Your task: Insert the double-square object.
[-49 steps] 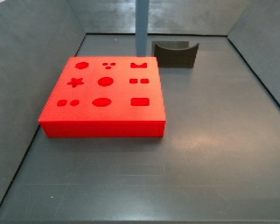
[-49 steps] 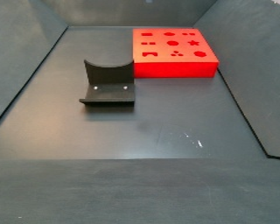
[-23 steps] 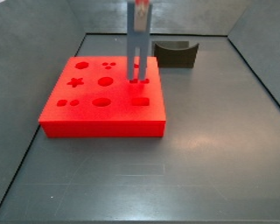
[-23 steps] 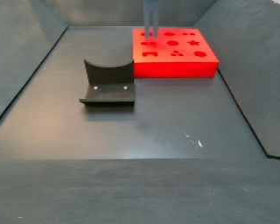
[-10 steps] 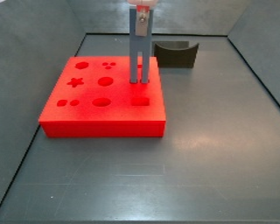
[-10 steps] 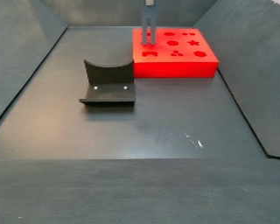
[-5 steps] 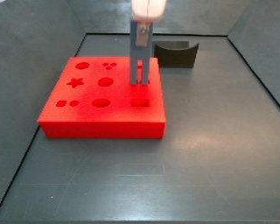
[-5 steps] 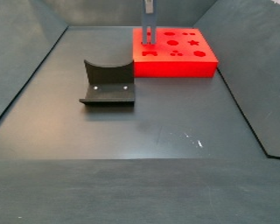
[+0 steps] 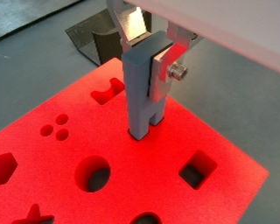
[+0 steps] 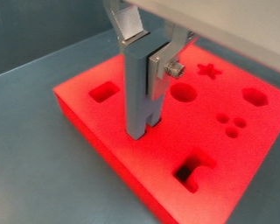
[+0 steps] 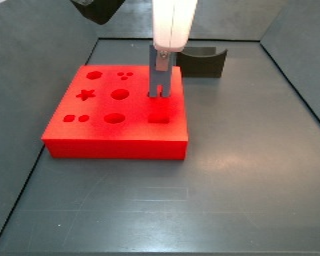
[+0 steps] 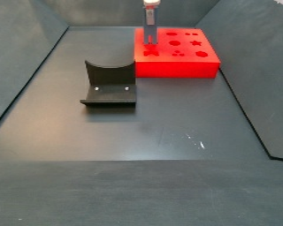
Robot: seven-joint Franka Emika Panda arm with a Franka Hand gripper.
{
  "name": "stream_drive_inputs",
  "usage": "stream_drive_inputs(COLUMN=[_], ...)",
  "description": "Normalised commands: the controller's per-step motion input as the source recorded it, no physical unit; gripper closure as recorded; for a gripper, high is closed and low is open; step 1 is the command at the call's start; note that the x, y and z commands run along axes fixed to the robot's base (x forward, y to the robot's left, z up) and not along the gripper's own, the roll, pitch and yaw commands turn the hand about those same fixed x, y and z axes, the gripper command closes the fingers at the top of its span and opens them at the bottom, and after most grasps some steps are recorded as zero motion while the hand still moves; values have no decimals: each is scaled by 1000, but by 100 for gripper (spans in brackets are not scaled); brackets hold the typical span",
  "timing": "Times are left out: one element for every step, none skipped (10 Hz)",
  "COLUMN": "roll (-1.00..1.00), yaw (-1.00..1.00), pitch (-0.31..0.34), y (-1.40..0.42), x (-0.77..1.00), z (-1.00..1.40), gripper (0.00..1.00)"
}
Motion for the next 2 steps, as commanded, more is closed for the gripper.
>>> stream_drive_inputs(roll=[-47,0], yaw=[0,0], pitch=[0,0], y=[0,0], x=[0,0], z=[0,0], gripper=[100,100])
